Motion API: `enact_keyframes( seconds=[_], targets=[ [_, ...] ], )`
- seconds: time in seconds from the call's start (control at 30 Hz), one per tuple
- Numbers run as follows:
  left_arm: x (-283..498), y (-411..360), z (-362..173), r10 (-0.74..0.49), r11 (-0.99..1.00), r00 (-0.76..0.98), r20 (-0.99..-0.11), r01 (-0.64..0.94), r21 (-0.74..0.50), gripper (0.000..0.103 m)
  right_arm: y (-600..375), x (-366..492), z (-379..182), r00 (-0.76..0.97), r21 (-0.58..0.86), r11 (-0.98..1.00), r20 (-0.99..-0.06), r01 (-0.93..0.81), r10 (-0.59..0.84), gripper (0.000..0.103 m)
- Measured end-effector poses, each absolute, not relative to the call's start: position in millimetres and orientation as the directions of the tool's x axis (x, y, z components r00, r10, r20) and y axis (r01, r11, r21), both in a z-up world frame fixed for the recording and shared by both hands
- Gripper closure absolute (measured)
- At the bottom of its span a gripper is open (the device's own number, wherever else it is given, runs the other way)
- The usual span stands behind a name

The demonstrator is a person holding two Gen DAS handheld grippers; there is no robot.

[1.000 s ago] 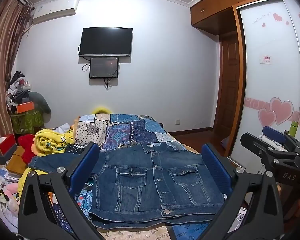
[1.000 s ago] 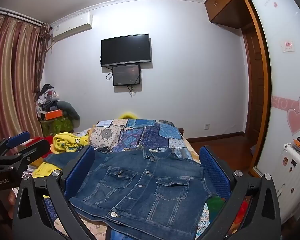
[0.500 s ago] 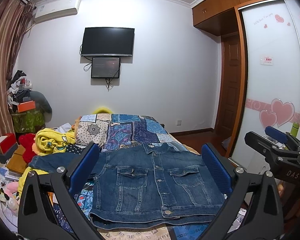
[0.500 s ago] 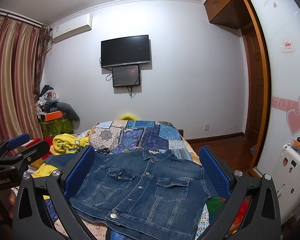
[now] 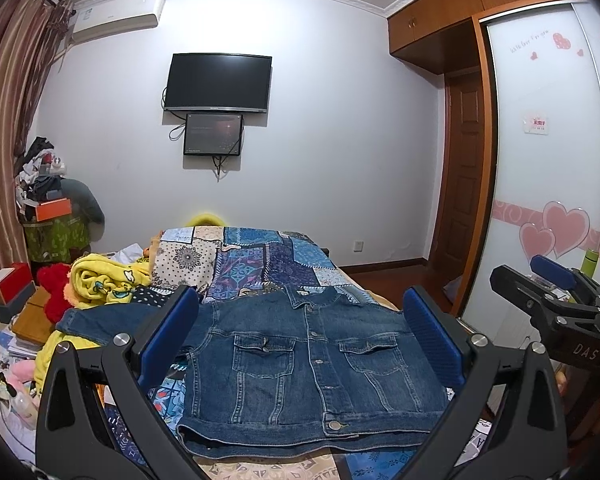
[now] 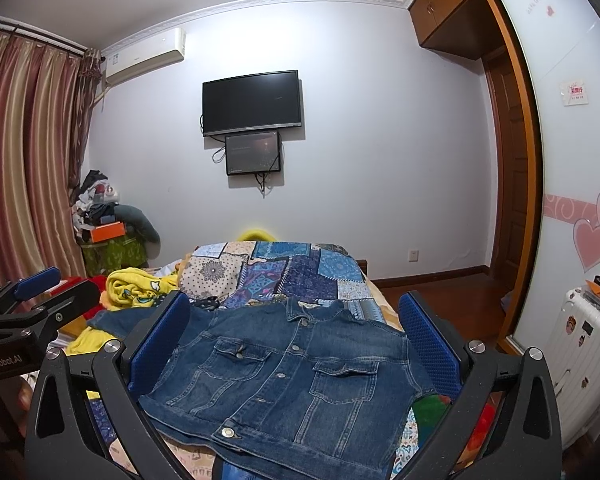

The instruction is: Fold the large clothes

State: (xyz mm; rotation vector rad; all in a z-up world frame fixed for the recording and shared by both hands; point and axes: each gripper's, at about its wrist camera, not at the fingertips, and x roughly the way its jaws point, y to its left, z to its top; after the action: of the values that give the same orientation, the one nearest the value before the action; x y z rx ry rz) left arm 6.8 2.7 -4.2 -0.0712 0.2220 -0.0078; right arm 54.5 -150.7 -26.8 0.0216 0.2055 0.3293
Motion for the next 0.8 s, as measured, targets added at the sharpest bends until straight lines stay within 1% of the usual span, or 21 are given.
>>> enact_keyframes(
  seconds=[0.8],
  targets=[
    [6.9, 6.4, -5.0, -0.016, 0.997, 0.975, -0.222, -0.001, -0.077, 0.0, -148.8, 55.5, -28.1, 0.923, 0.052, 0.946, -0.206, -0.32, 0.324, 0.0]
  ],
)
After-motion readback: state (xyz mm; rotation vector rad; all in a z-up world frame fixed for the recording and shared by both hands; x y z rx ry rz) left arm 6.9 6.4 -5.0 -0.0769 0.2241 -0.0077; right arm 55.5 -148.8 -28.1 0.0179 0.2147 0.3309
